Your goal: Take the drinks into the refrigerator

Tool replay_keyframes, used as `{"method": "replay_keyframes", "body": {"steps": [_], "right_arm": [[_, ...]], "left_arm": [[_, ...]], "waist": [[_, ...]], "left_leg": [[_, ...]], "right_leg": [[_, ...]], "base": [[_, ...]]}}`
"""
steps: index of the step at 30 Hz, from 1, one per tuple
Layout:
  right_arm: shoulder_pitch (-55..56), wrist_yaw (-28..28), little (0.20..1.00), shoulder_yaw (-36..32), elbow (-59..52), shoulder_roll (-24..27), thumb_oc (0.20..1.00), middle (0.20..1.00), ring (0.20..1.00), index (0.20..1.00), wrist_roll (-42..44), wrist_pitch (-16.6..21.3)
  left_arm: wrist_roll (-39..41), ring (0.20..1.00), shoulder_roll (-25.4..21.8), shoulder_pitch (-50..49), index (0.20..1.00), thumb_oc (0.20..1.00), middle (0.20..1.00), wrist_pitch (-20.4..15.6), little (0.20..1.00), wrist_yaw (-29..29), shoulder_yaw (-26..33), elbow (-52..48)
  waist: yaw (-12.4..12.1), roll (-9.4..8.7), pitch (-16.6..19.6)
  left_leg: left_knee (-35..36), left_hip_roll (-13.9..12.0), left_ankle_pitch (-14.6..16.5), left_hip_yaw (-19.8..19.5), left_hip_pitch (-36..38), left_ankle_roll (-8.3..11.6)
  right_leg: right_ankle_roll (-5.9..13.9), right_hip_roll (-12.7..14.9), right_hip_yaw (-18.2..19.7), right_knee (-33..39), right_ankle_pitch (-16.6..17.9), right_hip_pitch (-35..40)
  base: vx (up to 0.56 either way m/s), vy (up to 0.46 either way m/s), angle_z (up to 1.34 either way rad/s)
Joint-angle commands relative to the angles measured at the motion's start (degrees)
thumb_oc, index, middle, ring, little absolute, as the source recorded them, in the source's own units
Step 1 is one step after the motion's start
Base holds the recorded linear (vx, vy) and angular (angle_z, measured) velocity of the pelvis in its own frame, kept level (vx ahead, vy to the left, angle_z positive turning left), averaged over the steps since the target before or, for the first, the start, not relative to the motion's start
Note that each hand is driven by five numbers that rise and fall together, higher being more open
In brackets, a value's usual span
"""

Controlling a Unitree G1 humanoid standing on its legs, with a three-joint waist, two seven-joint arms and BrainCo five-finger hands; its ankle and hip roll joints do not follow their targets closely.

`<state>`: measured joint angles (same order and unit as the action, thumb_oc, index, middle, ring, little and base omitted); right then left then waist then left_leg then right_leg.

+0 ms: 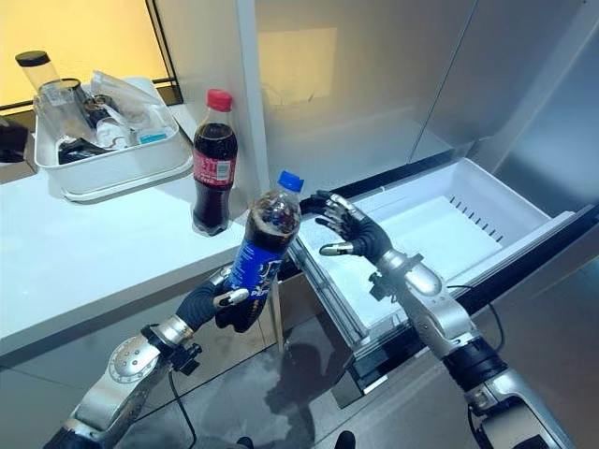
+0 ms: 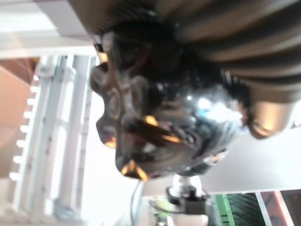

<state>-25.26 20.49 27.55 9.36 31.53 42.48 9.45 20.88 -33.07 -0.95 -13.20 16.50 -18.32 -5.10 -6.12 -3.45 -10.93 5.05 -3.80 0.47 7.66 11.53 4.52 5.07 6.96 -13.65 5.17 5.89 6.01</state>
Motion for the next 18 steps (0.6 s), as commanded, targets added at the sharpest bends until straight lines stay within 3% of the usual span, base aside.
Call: {"method": "replay_keyframes", "body": {"steps": [1, 11, 18], "right_arm": [[-7.5, 1.54, 1.0, 3.13, 2.28, -1.97, 1.0, 1.0, 1.0, 1.0, 2.97, 0.67], [-8.24, 1.74, 1.0, 5.05, 4.38, -8.64, 1.0, 1.0, 1.0, 1.0, 3.51, 0.22], [-11.97, 0.44, 1.0, 6.76, 8.86, -14.18, 1.0, 1.0, 1.0, 1.0, 3.04, 0.65]], "left_arm": [[-0.32, 0.2, 3.61, 8.72, 0.2, 0.2, 0.2, -7.32, 0.2, -1.33, -2.84, -1.08], [-2.54, 0.2, 5.4, 9.37, 0.2, 0.2, 0.2, -8.24, 0.2, -4.39, -2.02, 0.45], [-4.5, 0.2, 6.88, 14.35, 0.2, 0.2, 0.2, -8.1, 0.2, -5.31, -5.64, 2.73]], "waist": [[-1.07, 1.48, 2.78], [-1.66, 1.66, 2.74], [-1.88, 1.71, 2.89]], "left_leg": [[-0.05, 3.83, 4.57, -1.4, 0.73, -4.51], [-0.05, 3.7, 4.46, -1.63, 0.57, -4.49], [-0.05, 3.6, 4.48, -1.7, 0.55, -4.51]], "right_leg": [[0.72, -0.95, -1.25, -8.35, -4.67, -0.56], [0.7, -0.88, -1.5, -8.29, -4.65, -0.43], [0.66, -0.8, -1.61, -8.28, -4.74, -0.24]], "base": [[0.0, 0.0, 0.0], [0.0, 0.0, 0.0], [0.0, 0.0, 0.0]]}}
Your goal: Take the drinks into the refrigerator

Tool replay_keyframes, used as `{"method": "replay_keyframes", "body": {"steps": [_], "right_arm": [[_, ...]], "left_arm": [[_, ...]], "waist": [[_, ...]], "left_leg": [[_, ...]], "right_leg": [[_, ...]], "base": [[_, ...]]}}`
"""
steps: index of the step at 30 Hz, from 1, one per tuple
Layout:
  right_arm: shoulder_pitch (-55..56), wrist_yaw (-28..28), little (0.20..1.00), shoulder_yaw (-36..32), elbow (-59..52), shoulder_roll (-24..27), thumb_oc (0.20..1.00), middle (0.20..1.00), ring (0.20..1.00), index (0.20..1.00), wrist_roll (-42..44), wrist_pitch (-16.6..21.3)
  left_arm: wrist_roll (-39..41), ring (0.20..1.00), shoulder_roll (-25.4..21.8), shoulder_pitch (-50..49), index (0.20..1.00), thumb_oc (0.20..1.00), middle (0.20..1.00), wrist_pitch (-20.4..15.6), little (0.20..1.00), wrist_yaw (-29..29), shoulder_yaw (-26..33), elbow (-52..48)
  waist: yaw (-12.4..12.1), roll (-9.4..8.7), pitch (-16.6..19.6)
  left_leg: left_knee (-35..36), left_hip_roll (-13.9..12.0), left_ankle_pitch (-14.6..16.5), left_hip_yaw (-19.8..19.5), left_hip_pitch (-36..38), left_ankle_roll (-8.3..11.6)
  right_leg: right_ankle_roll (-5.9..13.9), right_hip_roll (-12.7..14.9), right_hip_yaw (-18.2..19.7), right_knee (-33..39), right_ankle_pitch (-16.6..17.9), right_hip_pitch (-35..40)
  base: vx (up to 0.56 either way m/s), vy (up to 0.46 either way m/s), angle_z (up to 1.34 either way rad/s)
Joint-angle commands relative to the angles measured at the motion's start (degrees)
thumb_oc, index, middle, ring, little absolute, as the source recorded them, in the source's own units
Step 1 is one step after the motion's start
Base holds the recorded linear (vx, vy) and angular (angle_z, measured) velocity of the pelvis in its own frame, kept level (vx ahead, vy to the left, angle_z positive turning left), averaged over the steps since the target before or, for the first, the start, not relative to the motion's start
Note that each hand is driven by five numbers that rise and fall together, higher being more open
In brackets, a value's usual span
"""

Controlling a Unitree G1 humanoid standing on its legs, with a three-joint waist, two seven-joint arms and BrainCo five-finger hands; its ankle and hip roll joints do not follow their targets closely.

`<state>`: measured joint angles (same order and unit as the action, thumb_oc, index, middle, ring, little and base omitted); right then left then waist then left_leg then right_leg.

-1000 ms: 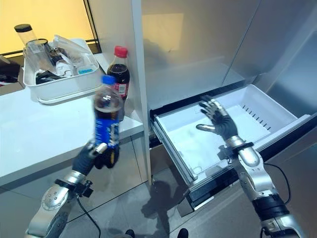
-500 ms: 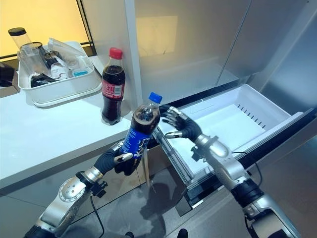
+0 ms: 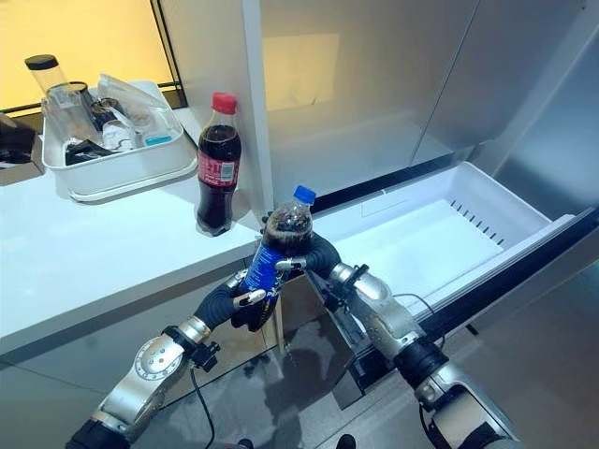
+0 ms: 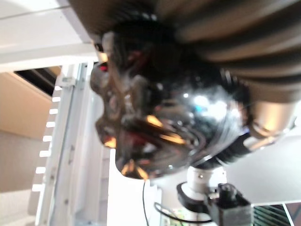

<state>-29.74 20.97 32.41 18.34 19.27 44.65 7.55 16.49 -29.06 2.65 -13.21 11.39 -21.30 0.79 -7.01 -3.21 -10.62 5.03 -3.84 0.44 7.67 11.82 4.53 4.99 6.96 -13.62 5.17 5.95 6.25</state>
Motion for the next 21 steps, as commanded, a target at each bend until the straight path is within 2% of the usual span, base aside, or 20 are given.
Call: {"method": "replay_keyframes", "body": {"steps": [1, 2, 3, 4, 5, 17, 18, 19, 20, 21], "right_arm": [[-8.25, -0.36, 1.0, 2.06, 0.3, -3.29, 1.0, 1.0, 1.0, 1.0, 0.97, 2.63], [-8.75, -0.53, 1.0, 2.15, 0.46, -4.03, 1.0, 1.0, 1.0, 1.0, 0.96, 2.57], [-9.2, -0.76, 0.809, 2.25, 0.5, -4.53, 0.809, 0.809, 0.809, 0.809, 0.76, 2.69], [-9.45, -1.19, 0.404, 2.07, 0.54, -4.86, 0.404, 0.404, 0.404, 0.404, 0.39, 2.88], [-9.8, -1.94, 0.2, 1.94, 0.73, -5.02, 0.2, 0.2, 0.2, 0.2, -0.41, 3.24], [-7.44, -5.72, 0.2, -0.99, 1.69, -6.82, 0.2, 0.2, 0.2, 0.2, -2.33, 4.93], [-7.16, -5.92, 0.2, -1.28, 1.58, -6.83, 0.2, 0.2, 0.2, 0.2, -2.28, 5.01], [-7.15, -5.92, 0.2, -1.28, 1.58, -6.83, 0.2, 0.2, 0.2, 0.2, -2.28, 5.01], [-6.84, -6.23, 0.2, -1.76, 1.5, -6.75, 0.2, 0.2, 0.2, 0.2, -2.36, 5.17], [-6.28, -6.96, 0.2, -2.66, 1.24, -6.32, 0.2, 0.2, 0.2, 0.2, -2.74, 5.47]], "left_arm": [[-0.46, 0.2, 2.99, 11.79, 0.2, 0.2, 0.2, -8.0, 0.2, -0.06, -3.48, -3.01], [-0.51, 0.2, 3.21, 12.02, 0.2, 0.2, 0.2, -7.78, 0.2, 0.02, -4.0, -2.64], [-0.9, 0.2, 3.27, 12.4, 0.2, 0.2, 0.2, -7.74, 0.2, -0.09, -4.3, -2.42], [-1.49, 0.2, 3.22, 12.62, 0.2, 0.2, 0.2, -7.71, 0.2, -0.31, -4.44, -2.24], [-1.67, 0.2, 3.11, 12.99, 0.2, 0.2, 0.2, -7.72, 0.2, -0.47, -4.47, -2.36], [0.62, 0.2, 5.02, 12.33, 0.2, 0.2, 0.2, -7.19, 0.2, -1.33, -3.78, -2.56], [0.94, 0.514, 5.27, 11.73, 0.514, 0.514, 0.514, -7.1, 0.514, -1.52, -3.45, -2.47], [0.95, 0.636, 5.27, 11.73, 0.636, 0.636, 0.636, -7.1, 0.636, -1.52, -3.44, -2.47], [1.14, 0.887, 5.62, 11.12, 0.887, 0.887, 0.887, -6.94, 0.887, -1.77, -3.12, -2.16], [1.66, 1.0, 5.98, 10.12, 1.0, 1.0, 1.0, -6.68, 1.0, -2.21, -2.34, -1.67]], "waist": [[-0.95, 1.53, 2.66], [-0.91, 1.57, 2.73], [-0.85, 1.63, 2.77], [-0.8, 1.65, 2.82], [-0.79, 1.66, 2.83], [-0.77, 1.81, 2.82], [-0.79, 1.8, 2.8], [-0.79, 1.8, 2.81], [-0.78, 1.79, 2.75], [-0.89, 1.75, 2.64]], "left_leg": [[-0.03, 3.63, 4.54, -1.7, 0.28, -4.48], [-0.03, 3.66, 4.56, -1.69, 0.3, -4.48], [-0.03, 3.62, 4.59, -1.67, 0.32, -4.48], [-0.03, 3.64, 4.64, -1.67, 0.36, -4.48], [-0.03, 3.66, 4.64, -1.63, 0.37, -4.49], [-0.03, 3.8, 4.57, -1.88, 0.03, -4.6], [-0.03, 3.8, 4.53, -1.91, -0.04, -4.62], [-0.03, 3.8, 4.53, -1.91, -0.04, -4.62], [-0.03, 3.8, 4.51, -1.92, -0.1, -4.64], [-0.03, 3.81, 4.45, -1.97, -0.26, -4.68]], "right_leg": [[0.77, -0.74, -1.62, -8.26, -4.76, -0.48], [0.77, -0.75, -1.59, -8.23, -4.75, -0.49], [0.78, -0.74, -1.59, -8.27, -4.77, -0.54], [0.8, -0.75, -1.54, -8.25, -4.76, -0.52], [0.8, -0.78, -1.46, -8.24, -4.75, -0.5], [0.83, -0.65, -1.46, -7.66, -4.52, -0.24], [0.85, -0.63, -1.49, -7.61, -4.48, -0.26], [0.85, -0.63, -1.49, -7.61, -4.48, -0.26], [0.88, -0.62, -1.55, -7.57, -4.45, -0.3], [0.87, -0.58, -1.61, -7.52, -4.4, -0.38]], "base": [[0.0, 0.0, 0.0], [0.0, 0.0, 0.0], [0.0, 0.0, 0.0], [0.0, 0.0, 0.0], [0.0, 0.0, 0.0], [0.0, 0.0, 0.0], [0.0, 0.0, 0.0], [0.0, 0.0, 0.0], [0.0, 0.0, 0.0], [0.0, 0.0, 0.0]]}}
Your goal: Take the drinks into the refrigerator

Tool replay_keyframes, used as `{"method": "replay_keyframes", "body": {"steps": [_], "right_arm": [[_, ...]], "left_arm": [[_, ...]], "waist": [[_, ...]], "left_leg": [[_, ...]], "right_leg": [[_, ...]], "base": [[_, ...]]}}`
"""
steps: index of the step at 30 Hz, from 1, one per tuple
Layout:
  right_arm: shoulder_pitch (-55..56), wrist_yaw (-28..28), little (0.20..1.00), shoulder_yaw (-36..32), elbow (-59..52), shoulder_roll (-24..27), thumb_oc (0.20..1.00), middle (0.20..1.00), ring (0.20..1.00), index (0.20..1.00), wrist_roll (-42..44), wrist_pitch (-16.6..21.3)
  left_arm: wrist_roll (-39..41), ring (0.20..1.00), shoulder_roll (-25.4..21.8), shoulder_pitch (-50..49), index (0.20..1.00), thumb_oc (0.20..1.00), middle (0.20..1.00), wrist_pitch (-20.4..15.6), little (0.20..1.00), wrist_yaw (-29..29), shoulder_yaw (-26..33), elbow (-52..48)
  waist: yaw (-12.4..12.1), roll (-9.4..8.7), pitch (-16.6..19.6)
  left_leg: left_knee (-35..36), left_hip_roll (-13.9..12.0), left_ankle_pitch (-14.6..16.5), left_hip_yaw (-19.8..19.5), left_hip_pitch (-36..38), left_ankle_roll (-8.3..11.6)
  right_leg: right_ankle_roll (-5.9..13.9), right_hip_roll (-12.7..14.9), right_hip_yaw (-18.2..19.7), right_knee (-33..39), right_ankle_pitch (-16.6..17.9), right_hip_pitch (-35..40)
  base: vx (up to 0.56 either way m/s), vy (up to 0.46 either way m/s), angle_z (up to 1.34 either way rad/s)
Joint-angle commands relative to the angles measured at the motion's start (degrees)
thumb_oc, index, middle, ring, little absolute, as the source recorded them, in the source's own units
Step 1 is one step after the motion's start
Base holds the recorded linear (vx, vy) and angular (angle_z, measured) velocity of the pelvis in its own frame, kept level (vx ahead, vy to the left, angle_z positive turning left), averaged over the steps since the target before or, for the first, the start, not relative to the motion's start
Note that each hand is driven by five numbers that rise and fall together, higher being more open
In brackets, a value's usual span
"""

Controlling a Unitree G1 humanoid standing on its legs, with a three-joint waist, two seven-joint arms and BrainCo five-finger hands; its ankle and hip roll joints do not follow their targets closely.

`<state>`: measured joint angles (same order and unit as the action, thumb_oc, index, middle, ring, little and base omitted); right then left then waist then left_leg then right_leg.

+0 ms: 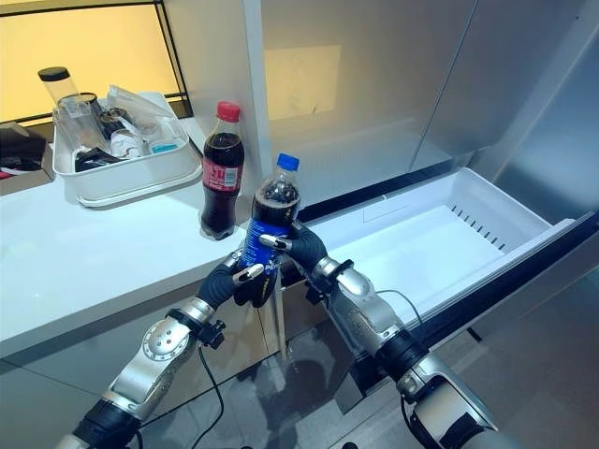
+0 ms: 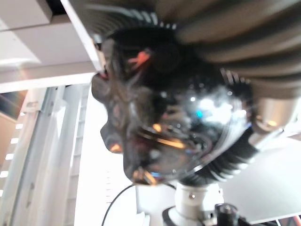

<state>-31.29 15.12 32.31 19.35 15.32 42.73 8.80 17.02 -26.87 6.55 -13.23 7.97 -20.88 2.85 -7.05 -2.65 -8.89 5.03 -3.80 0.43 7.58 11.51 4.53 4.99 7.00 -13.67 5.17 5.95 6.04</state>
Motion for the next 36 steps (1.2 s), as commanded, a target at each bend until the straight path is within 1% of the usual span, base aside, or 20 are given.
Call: {"method": "replay_keyframes", "body": {"steps": [1, 3, 6, 7, 8, 9, 11, 13, 15, 19, 20, 23, 26, 30, 31, 32, 33, 34, 35, 36], "right_arm": [[-4.32, -1.72, 0.2, -3.21, -0.03, -2.03, 0.2, 0.2, 0.2, 0.2, -1.46, 4.48], [-3.79, -2.39, 0.2, -3.8, -0.81, -1.45, 0.2, 0.2, 0.2, 0.2, -2.47, 4.78], [-1.22, -5.04, 0.2, -8.04, -5.02, 2.47, 0.2, 0.2, 0.2, 0.2, -6.35, 6.25], [-1.12, -5.08, 0.2, -8.05, -5.12, 2.5, 0.2, 0.2, 0.2, 0.2, -6.38, 6.2], [0.25, -6.45, 0.2, -11.23, -6.9, 4.29, 0.2, 0.2, 0.2, 0.2, -7.07, 7.12], [0.37, -6.48, 0.2, -11.25, -7.01, 4.3, 0.2, 0.2, 0.2, 0.2, -7.1, 7.07], [2.99, -9.21, 0.2, -17.97, -10.43, 7.36, 0.2, 0.2, 0.2, 0.2, -7.28, 8.75], [3.84, -9.88, 0.2, -19.74, -11.42, 8.01, 0.2, 0.2, 0.2, 0.2, -7.29, 9.23], [5.44, -12.7, 0.2, -25.91, -14.05, 10.52, 0.2, 0.2, 0.2, 0.2, -8.03, 11.0], [6.45, -14.61, 0.2, -30.37, -15.65, 13.13, 0.2, 0.2, 0.2, 0.2, -8.64, 12.13], [6.27, -15.57, 0.2, -32.64, -15.1, 15.0, 0.2, 0.2, 0.2, 0.2, -8.6, 12.68], [5.94, -16.36, 0.2, -33.75, -14.47, 16.71, 0.2, 0.2, 0.2, 0.2, -8.56, 13.02], [4.51, -18.27, 0.2, -35.95, -12.41, 20.41, 0.2, 0.2, 0.2, 0.2, -8.55, 13.66], [2.8, -19.54, 0.2, -36.03, -9.48, 23.18, 0.2, 0.2, 0.2, 0.2, -10.03, 13.57], [0.54, -22.12, 0.2, -35.21, -5.78, 26.67, 0.2, 0.2, 0.2, 0.2, -18.05, 11.66], [0.19, -22.35, 0.2, -34.96, -5.56, 26.69, 0.2, 0.2, 0.2, 0.2, -18.31, 11.68], [-3.2, -23.56, 0.2, -31.23, 0.59, 30.96, 0.2, 0.2, 0.2, 0.2, -27.23, 8.67], [-3.8, -23.72, 0.2, -30.81, 1.06, 30.99, 0.2, 0.2, 0.2, 0.2, -27.39, 8.79], [-6.57, -22.95, 0.2, -26.69, 7.89, 31.17, 0.2, 0.2, 0.2, 0.2, -28.77, 7.47], [-7.28, -22.9, 0.2, -26.18, 8.53, 31.17, 0.2, 0.2, 0.2, 0.2, -28.67, 7.72]], "left_arm": [[1.46, 1.0, 4.09, 5.31, 1.0, 1.0, 1.0, -6.52, 1.0, 0.95, -2.17, -3.44], [2.04, 1.0, 4.31, 4.47, 1.0, 1.0, 1.0, -6.31, 1.0, 0.87, -1.64, -3.35], [3.62, 1.0, 5.28, 0.3, 1.0, 1.0, 1.0, -6.08, 1.0, 0.09, 1.56, -2.68], [3.64, 1.0, 5.28, 0.26, 1.0, 1.0, 1.0, -6.07, 1.0, 0.1, 1.53, -2.71], [4.23, 1.0, 5.37, -2.3, 1.0, 1.0, 1.0, -5.79, 1.0, 0.42, 2.91, -2.26], [4.24, 1.0, 5.35, -2.38, 1.0, 1.0, 1.0, -5.77, 1.0, 0.43, 2.88, -2.32], [5.18, 1.0, 5.02, -7.18, 1.0, 1.0, 1.0, -5.22, 1.0, 0.99, 5.85, -2.62], [5.57, 1.0, 4.72, -8.36, 1.0, 1.0, 1.0, -5.02, 1.0, 1.31, 6.43, -2.89], [5.26, 1.0, 4.19, -11.42, 1.0, 1.0, 1.0, -4.51, 1.0, 1.88, 8.2, -2.93], [3.88, 1.0, 3.37, -13.54, 1.0, 1.0, 1.0, -4.07, 1.0, 2.11, 9.44, -2.78], [3.05, 1.0, 2.74, -14.32, 1.0, 1.0, 1.0, -3.99, 1.0, 2.5, 9.95, -2.9], [2.99, 1.0, 2.47, -14.85, 1.0, 1.0, 1.0, -3.93, 1.0, 2.86, 10.08, -3.09], [2.59, 1.0, 2.14, -15.1, 1.0, 1.0, 1.0, -3.97, 1.0, 2.78, 10.37, -3.55], [2.01, 1.0, 1.27, -15.06, 1.0, 1.0, 1.0, -4.01, 1.0, 3.02, 9.76, -4.43], [1.29, 1.0, -0.04, -15.0, 1.0, 1.0, 1.0, -4.11, 1.0, 3.55, 9.45, -5.54], [1.29, 1.0, 0.05, -14.96, 1.0, 1.0, 1.0, -4.09, 1.0, 3.54, 9.49, -5.57], [0.37, 1.0, -2.34, -13.89, 1.0, 1.0, 1.0, -4.27, 1.0, 4.64, 8.32, -7.44], [0.39, 1.0, -2.23, -13.86, 1.0, 1.0, 1.0, -4.22, 1.0, 4.63, 8.42, -7.49], [0.55, 1.0, -3.97, -13.16, 1.0, 1.0, 1.0, -4.78, 1.0, 5.14, 7.05, -9.88], [0.6, 1.0, -3.9, -13.23, 1.0, 1.0, 1.0, -4.73, 1.0, 5.14, 7.26, -9.98]], "waist": [[-0.94, 1.14, 0.86], [-0.9, 1.12, 0.84], [-1.11, 0.91, 0.46], [-1.13, 0.92, 0.5], [-1.2, 0.8, 0.34], [-1.23, 0.79, 0.39], [-1.42, 0.54, 0.11], [-1.5, 0.48, 0.09], [-1.5, 0.25, -0.05], [-1.6, -0.07, 0.06], [-1.69, -0.24, 0.06], [-1.75, -0.44, 0.09], [-1.79, -0.88, 0.18], [-1.85, -1.13, 0.25], [-2.11, -1.38, 0.32], [-2.09, -1.29, 0.26], [-2.52, -1.64, 0.2], [-2.47, -1.54, 0.13], [-2.96, -1.71, -0.05], [-2.84, -1.65, -0.1]], "left_leg": [[-0.03, 3.77, 4.42, -1.9, -0.02, -4.69], [-0.03, 3.77, 4.4, -1.93, -0.12, -4.72], [-0.03, 3.8, 4.35, -2.05, -0.34, -4.83], [-0.03, 3.79, 4.36, -2.05, -0.34, -4.83], [-0.03, 3.8, 4.3, -2.19, -0.51, -4.89], [-0.03, 3.8, 4.31, -2.2, -0.51, -4.89], [-0.03, 3.82, 4.28, -2.28, -0.86, -4.98], [-0.03, 3.8, 4.27, -2.34, -0.98, -4.99], [-0.03, 3.86, 4.28, -2.44, -1.29, -5.08], [-0.03, 3.93, 4.27, -2.65, -1.67, -5.13], [-0.03, 3.97, 4.27, -2.7, -1.9, -5.11], [-0.03, 3.95, 4.24, -2.73, -2.13, -5.06], [-0.03, 3.95, 4.25, -2.83, -2.43, -5.0], [-0.03, 3.98, 4.21, -2.95, -2.58, -4.92], [-0.03, 3.98, 4.17, -2.99, -2.72, -4.85], [-0.03, 3.97, 4.18, -2.95, -2.72, -4.84], [-0.03, 3.99, 4.08, -2.91, -2.85, -4.76], [-0.03, 3.98, 4.1, -2.86, -2.84, -4.75], [-0.03, 4.01, 3.98, -2.8, -2.97, -4.71], [-0.03, 4.0, 3.99, -2.73, -2.98, -4.71]], "right_leg": [[0.88, -0.6, -1.64, -7.48, -4.38, -0.17], [0.89, -0.59, -1.68, -7.46, -4.39, -0.23], [0.93, -0.56, -1.67, -7.4, -4.3, -0.43], [0.93, -0.56, -1.67, -7.4, -4.3, -0.43], [0.95, -0.56, -1.73, -7.33, -4.26, -0.54], [0.95, -0.56, -1.73, -7.33, -4.27, -0.53], [0.98, -0.68, -1.91, -7.19, -4.29, -0.65], [1.01, -0.68, -1.92, -7.18, -4.26, -0.75], [1.06, -0.74, -2.07, -7.08, -4.3, -0.92], [1.13, -0.81, -2.06, -6.99, -4.29, -1.06], [1.18, -0.9, -2.12, -6.83, -4.3, -1.12], [1.22, -0.91, -2.03, -6.72, -4.24, -1.29], [1.28, -1.01, -2.0, -6.48, -4.17, -1.44], [1.31, -1.05, -2.02, -6.35, -4.1, -1.47], [1.37, -1.09, -1.94, -6.23, -4.0, -1.53], [1.37, -1.1, -1.9, -6.23, -4.0, -1.56], [1.43, -1.25, -1.92, -6.14, -3.9, -1.63], [1.43, -1.26, -1.86, -6.15, -3.91, -1.66], [1.42, -1.35, -1.86, -6.08, -3.75, -1.81], [1.41, -1.36, -1.79, -6.09, -3.75, -1.85]], "base": [[0.0, 0.0, 0.0], [0.0, 0.0, 0.0], [0.0, 0.0, 0.0], [0.0, 0.0, 0.0], [0.0, 0.0, 0.0], [0.0, 0.0, 0.0], [0.0, -0.01, 0.06], [0.0, -0.001, 0.14], [0.01, 0.0, 0.11], [0.0, -0.001, 0.01], [0.0, 0.0, 0.0], [0.0, 0.0, 0.0], [0.0, 0.0, 0.0], [0.0, 0.0, 0.0], [0.0, 0.0, 0.0], [0.0, 0.0, 0.0], [0.0, 0.0, 0.0], [0.0, 0.0, 0.0], [0.0, 0.0, 0.0], [0.0, 0.0, 0.0]]}}
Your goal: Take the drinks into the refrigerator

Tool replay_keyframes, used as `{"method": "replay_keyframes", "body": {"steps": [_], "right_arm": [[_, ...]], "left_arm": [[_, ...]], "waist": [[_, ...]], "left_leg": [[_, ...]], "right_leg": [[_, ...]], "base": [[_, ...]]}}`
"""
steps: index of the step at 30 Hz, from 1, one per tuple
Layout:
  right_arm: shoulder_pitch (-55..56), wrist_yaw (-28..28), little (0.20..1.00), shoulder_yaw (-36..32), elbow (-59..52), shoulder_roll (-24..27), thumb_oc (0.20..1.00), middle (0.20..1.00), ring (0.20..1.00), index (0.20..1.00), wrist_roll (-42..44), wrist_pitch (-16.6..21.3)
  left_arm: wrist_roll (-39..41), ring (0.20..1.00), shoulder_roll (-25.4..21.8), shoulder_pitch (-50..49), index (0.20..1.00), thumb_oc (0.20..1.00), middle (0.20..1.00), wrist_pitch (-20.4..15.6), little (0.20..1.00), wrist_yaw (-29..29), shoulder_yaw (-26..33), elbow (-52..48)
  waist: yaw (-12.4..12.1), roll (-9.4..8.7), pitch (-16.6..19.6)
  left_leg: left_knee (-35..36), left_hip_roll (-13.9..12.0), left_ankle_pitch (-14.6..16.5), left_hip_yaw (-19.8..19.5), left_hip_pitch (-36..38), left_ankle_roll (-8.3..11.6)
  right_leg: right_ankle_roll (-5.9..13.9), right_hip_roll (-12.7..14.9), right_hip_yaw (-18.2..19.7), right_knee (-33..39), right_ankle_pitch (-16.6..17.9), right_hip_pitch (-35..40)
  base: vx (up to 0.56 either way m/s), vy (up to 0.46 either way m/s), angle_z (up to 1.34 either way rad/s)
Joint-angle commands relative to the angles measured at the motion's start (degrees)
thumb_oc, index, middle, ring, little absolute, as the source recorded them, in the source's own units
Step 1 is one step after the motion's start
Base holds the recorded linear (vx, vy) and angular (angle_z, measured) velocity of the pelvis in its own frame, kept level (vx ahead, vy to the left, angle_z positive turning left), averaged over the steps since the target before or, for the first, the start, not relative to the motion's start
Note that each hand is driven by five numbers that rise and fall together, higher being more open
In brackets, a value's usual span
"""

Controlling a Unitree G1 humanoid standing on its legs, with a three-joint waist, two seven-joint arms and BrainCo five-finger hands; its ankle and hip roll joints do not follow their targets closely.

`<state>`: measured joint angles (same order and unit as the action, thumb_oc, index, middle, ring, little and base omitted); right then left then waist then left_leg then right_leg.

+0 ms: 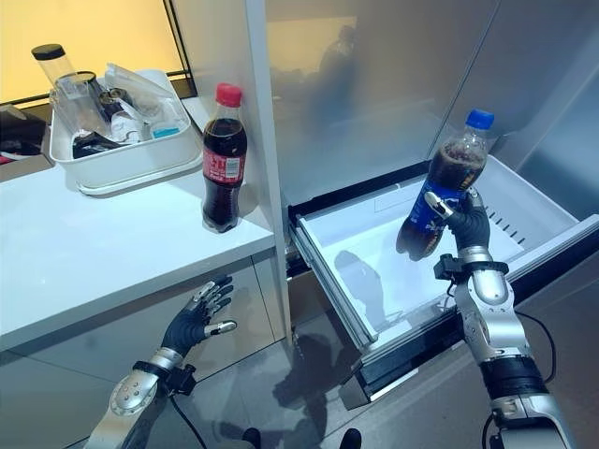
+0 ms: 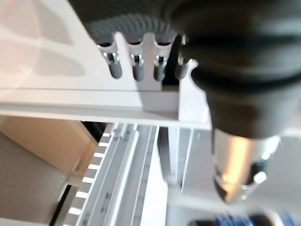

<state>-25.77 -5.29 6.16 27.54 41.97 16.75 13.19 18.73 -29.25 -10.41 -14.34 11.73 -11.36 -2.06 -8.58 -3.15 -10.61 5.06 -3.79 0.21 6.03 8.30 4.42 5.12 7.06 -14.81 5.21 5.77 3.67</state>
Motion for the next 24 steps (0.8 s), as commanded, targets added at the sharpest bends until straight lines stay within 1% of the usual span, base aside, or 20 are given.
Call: {"method": "replay_keyframes", "body": {"steps": [1, 2, 4, 5, 7, 8, 9, 10, 11, 12, 14, 15, 16, 17, 18, 19, 20, 22, 23, 24], "right_arm": [[-14.86, -2.13, 0.2, 2.28, 4.3, 4.36, 0.2, 0.2, 0.2, 0.2, -3.52, 2.38], [-18.72, -1.0, 0.2, 7.78, 10.3, 3.96, 0.2, 0.2, 0.2, 0.2, -7.34, 1.02], [-19.91, -1.0, 0.2, 10.0, 13.55, 2.62, 0.2, 0.2, 0.2, 0.2, -9.33, 0.68], [-22.26, 0.25, 0.2, 15.43, 21.03, 0.82, 0.2, 0.2, 0.2, 0.2, -14.62, -0.96], [-24.72, 0.64, 0.2, 19.31, 26.87, -1.42, 0.2, 0.2, 0.2, 0.2, -19.12, -1.84], [-25.08, 0.57, 0.2, 19.53, 27.24, -1.57, 0.2, 0.2, 0.2, 0.2, -19.19, -1.7], [-26.18, 0.35, 0.2, 21.67, 34.98, -4.41, 0.2, 0.2, 0.2, 0.2, -22.65, -2.6], [-26.43, 0.3, 0.2, 21.8, 35.26, -4.52, 0.2, 0.2, 0.2, 0.2, -22.69, -2.48], [-27.19, -0.11, 0.2, 23.47, 39.4, -7.44, 0.2, 0.2, 0.2, 0.2, -26.54, -3.34], [-27.29, -0.18, 0.2, 23.49, 39.57, -7.53, 0.2, 0.2, 0.2, 0.2, -26.6, -3.25], [-26.58, -0.72, 0.2, 23.85, 43.08, -10.16, 0.2, 0.2, 0.2, 0.2, -29.41, -4.34], [-24.87, -1.32, 0.2, 24.78, 46.29, -13.15, 0.2, 0.2, 0.2, 0.2, -34.39, -5.41], [-24.17, -2.01, 0.2, 24.65, 47.21, -14.08, 0.2, 0.2, 0.2, 0.2, -35.5, -5.87], [-24.15, -2.08, 0.2, 24.61, 47.26, -14.13, 0.2, 0.2, 0.2, 0.2, -35.56, -5.86], [-22.38, -1.84, 0.2, 25.64, 48.68, -17.0, 0.2, 0.2, 0.2, 0.2, -39.65, -6.82], [-22.37, -1.93, 0.2, 25.62, 48.76, -17.12, 0.2, 0.2, 0.2, 0.2, -39.75, -6.82], [-20.46, -1.84, 0.2, 26.73, 49.15, -20.0, 0.2, 0.2, 0.2, 0.2, -42.7, -7.33], [-19.76, -1.75, 0.2, 27.13, 48.68, -21.38, 0.2, 0.2, 0.2, 0.2, -43.56, -7.73], [-18.38, -1.18, 0.2, 27.46, 47.68, -23.13, 0.2, 0.2, 0.2, 0.2, -44.13, -7.78], [-18.34, -1.18, 0.2, 27.46, 47.65, -23.15, 0.2, 0.2, 0.2, 0.2, -44.13, -7.81]], "left_arm": [[-0.77, 1.0, -1.95, 3.88, 1.0, 1.0, 1.0, -3.71, 1.0, 1.57, -2.73, -6.06], [-0.46, 1.0, -2.82, 4.41, 1.0, 1.0, 1.0, -4.12, 1.0, 1.43, -3.44, -8.04], [-0.63, 1.0, -3.0, 4.79, 1.0, 1.0, 1.0, -4.46, 1.0, 1.25, -3.81, -8.72], [-0.03, 1.0, -2.87, 5.62, 1.0, 1.0, 1.0, -4.7, 1.0, 0.92, -5.08, -9.5], [0.55, 1.0, -2.33, 6.31, 1.0, 1.0, 1.0, -4.88, 1.0, 0.46, -5.71, -10.22], [0.56, 1.0, -2.26, 6.33, 1.0, 1.0, 1.0, -4.87, 1.0, 0.44, -5.6, -10.2], [1.85, 1.0, -1.35, 7.13, 1.0, 1.0, 1.0, -5.0, 1.0, -0.02, -6.67, -10.89], [1.87, 1.0, -1.32, 7.16, 1.0, 1.0, 1.0, -4.98, 1.0, -0.02, -6.58, -10.9], [2.64, 1.0, -0.48, 8.1, 1.0, 1.0, 1.0, -4.98, 1.0, -0.8, -7.04, -11.5], [2.63, 1.0, -0.49, 8.1, 1.0, 1.0, 1.0, -4.97, 1.0, -0.83, -7.02, -11.5], [2.97, 1.0, 0.25, 8.65, 1.0, 1.0, 1.0, -4.92, 1.0, -1.38, -7.4, -12.47], [3.29, 1.0, 1.05, 9.29, 1.0, 1.0, 1.0, -4.67, 1.0, -1.77, -7.96, -13.22], [3.33, 1.0, 1.12, 9.52, 1.0, 1.0, 1.0, -4.55, 1.0, -1.83, -8.1, -13.51], [3.33, 1.0, 1.08, 9.51, 1.0, 1.0, 1.0, -4.52, 1.0, -1.84, -8.12, -13.53], [3.88, 1.0, 1.81, 9.76, 1.0, 1.0, 1.0, -4.3, 1.0, -2.01, -8.22, -13.93], [3.88, 1.0, 1.76, 9.69, 1.0, 1.0, 1.0, -4.28, 1.0, -2.02, -8.19, -13.96], [3.99, 1.0, 2.24, 10.13, 1.0, 1.0, 1.0, -4.19, 1.0, -2.52, -8.07, -13.86], [3.72, 1.0, 2.21, 10.07, 1.0, 1.0, 1.0, -4.11, 1.0, -2.76, -7.57, -13.78], [3.4, 1.0, 2.39, 9.84, 1.0, 1.0, 1.0, -4.14, 1.0, -3.24, -6.81, -13.75], [3.39, 1.0, 2.37, 9.79, 1.0, 1.0, 1.0, -4.13, 1.0, -3.25, -6.79, -13.78]], "waist": [[-1.48, -1.23, 1.47], [-1.94, -1.41, 0.98], [-2.05, -1.4, 0.66], [-2.87, -1.5, -0.14], [-3.41, -1.36, -1.21], [-3.28, -1.35, -1.18], [-4.28, -1.24, -2.23], [-4.17, -1.25, -2.2], [-5.02, -0.98, -3.19], [-4.96, -1.02, -3.14], [-5.73, -0.73, -3.9], [-6.59, -0.11, -4.81], [-6.88, 0.06, -5.06], [-6.85, 0.02, -5.02], [-7.41, 0.44, -5.65], [-7.29, 0.39, -5.57], [-7.75, 0.86, -6.29], [-7.75, 0.91, -6.38], [-7.85, 1.17, -7.03], [-7.79, 1.14, -6.98]], "left_leg": [[-0.06, 4.02, 4.13, -1.2, 0.09, -4.6], [-0.06, 3.93, 3.85, -1.21, -0.36, -4.57], [-0.06, 3.95, 3.73, -1.22, -0.57, -4.59], [-0.06, 3.99, 3.23, -1.53, -1.46, -4.65], [-0.06, 4.01, 2.6, -1.81, -2.82, -4.7], [-0.06, 4.02, 2.58, -1.82, -2.93, -4.7], [-0.14, 4.08, 1.9, -2.46, -4.37, -4.82], [-0.16, 4.09, 1.88, -2.49, -4.49, -4.82], [-0.32, 4.21, 1.34, -3.12, -5.86, -4.93], [-0.34, 4.22, 1.32, -3.16, -5.95, -4.93], [-0.43, 4.44, 0.84, -3.89, -7.2, -5.01], [-0.54, 4.63, 0.4, -4.55, -8.37, -5.06], [-0.6, 4.77, 0.28, -4.94, -8.79, -5.1], [-0.61, 4.79, 0.27, -4.99, -8.84, -5.1], [-0.64, 4.96, 0.17, -5.52, -9.42, -5.14], [-0.65, 4.97, 0.15, -5.62, -9.48, -5.14], [-0.69, 5.08, -0.08, -5.99, -10.23, -5.16], [-0.64, 5.19, -0.22, -6.18, -10.52, -5.16], [-0.62, 5.42, -0.42, -6.53, -11.02, -5.2], [-0.62, 5.43, -0.43, -6.57, -11.05, -5.2]], "right_leg": [[1.27, -1.44, -0.65, -6.04, -3.46, 0.45], [1.22, -1.53, -0.6, -6.04, -3.3, 0.07], [1.24, -1.54, -0.58, -6.05, -3.19, -0.18], [1.22, -1.52, -0.67, -6.1, -2.96, -0.88], [1.22, -1.42, -0.91, -6.31, -2.79, -2.0], [1.21, -1.4, -0.91, -6.37, -2.8, -2.13], [1.18, -1.13, -1.47, -6.65, -2.59, -3.14], [1.17, -1.11, -1.5, -6.69, -2.6, -3.26], [1.14, -0.87, -1.94, -6.83, -2.38, -4.23], [1.14, -0.85, -1.97, -6.85, -2.38, -4.31], [1.14, -0.6, -2.55, -6.77, -2.2, -5.0], [1.17, -0.27, -3.38, -6.71, -2.09, -5.56], [1.17, -0.11, -3.65, -6.72, -2.06, -5.69], [1.17, -0.09, -3.7, -6.72, -2.07, -5.72], [1.19, 0.21, -4.19, -6.68, -2.0, -5.99], [1.2, 0.23, -4.29, -6.67, -2.01, -6.0], [1.22, 0.52, -4.8, -6.63, -1.95, -6.41], [1.22, 0.62, -4.99, -6.55, -1.93, -6.62], [1.25, 0.83, -5.26, -6.55, -1.83, -6.92], [1.25, 0.85, -5.3, -6.56, -1.83, -6.93]], "base": [[-0.03, -0.001, -0.01], [-0.05, 0.003, -0.01], [-0.06, 0.004, 0.0], [-0.07, 0.006, 0.01], [-0.09, 0.006, 0.02], [-0.12, -0.002, 0.07], [-0.07, -0.001, 0.12], [-0.12, 0.002, 0.26], [-0.06, 0.004, 0.24], [-0.08, 0.012, 0.34], [-0.05, 0.02, 0.26], [-0.05, 0.029, 0.2], [-0.05, 0.028, 0.21], [-0.01, 0.019, 0.24], [0.0, 0.014, 0.22], [-0.03, 0.029, 0.14], [-0.03, 0.021, 0.1], [-0.03, 0.016, 0.11], [-0.03, 0.005, 0.13], [-0.04, 0.013, 0.1]]}}
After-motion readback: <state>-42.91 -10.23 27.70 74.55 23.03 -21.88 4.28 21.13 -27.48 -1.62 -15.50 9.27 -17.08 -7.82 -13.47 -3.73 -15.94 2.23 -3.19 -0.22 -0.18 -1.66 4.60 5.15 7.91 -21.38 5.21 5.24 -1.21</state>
